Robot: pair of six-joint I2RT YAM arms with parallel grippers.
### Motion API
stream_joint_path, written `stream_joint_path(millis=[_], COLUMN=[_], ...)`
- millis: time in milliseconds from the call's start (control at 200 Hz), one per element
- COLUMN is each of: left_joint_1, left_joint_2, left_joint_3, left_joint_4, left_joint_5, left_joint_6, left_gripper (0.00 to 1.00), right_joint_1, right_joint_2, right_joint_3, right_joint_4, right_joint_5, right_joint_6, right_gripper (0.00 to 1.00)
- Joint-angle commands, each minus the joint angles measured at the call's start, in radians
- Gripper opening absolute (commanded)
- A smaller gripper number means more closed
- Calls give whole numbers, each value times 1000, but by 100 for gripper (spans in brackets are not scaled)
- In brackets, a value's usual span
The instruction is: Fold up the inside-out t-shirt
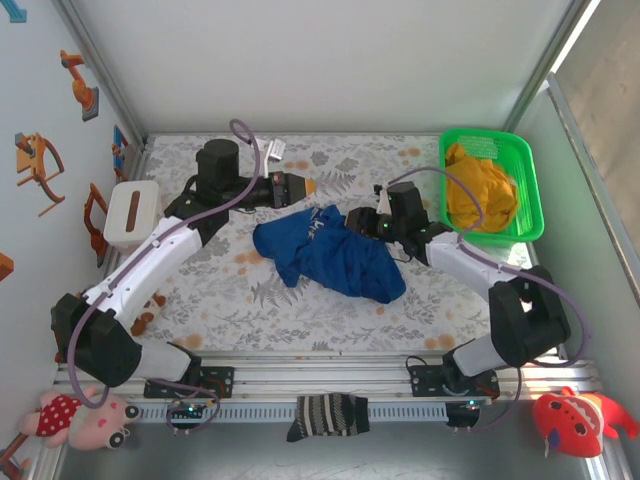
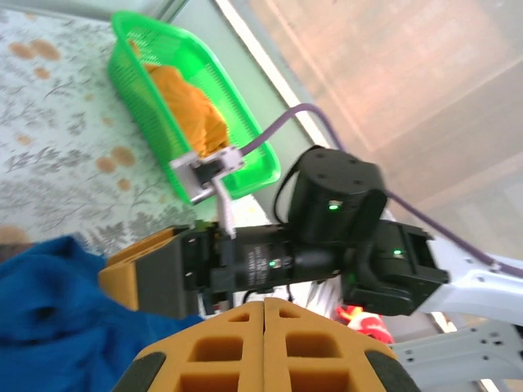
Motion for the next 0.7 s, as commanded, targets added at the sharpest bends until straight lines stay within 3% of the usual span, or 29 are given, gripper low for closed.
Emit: stream_joint_path(millis=[0,155,270,386,466,696], left_joint_1=[6,7,10,27,37,-12], left_joint_2=[-25,-9,-16,-41,-37,139], left_joint_3=[-16,-27,-73,-150,-200,-219], left_joint_4=[86,51,10,-37,-81,-51], left_joint_5=[46,-3,-115,-282,-367,-297], left_joint_6=[-70,-51,-34,-47,-53,-8], left_gripper=[0,0,26,41,43,43], right_joint_1=[-2,-1,21,36,38,38], right_joint_2=[-98,-219,-194,-59,76,403], right_joint_3=[43,43,107,252,375,669], right_joint_4=[-118,-223,-302,-418,-491,-578], right_joint_5=[31,69,79,100,100,104], right_joint_6=[-81,-111,-144,-202,-236,-277], right_gripper=[42,43,44,46,46,47])
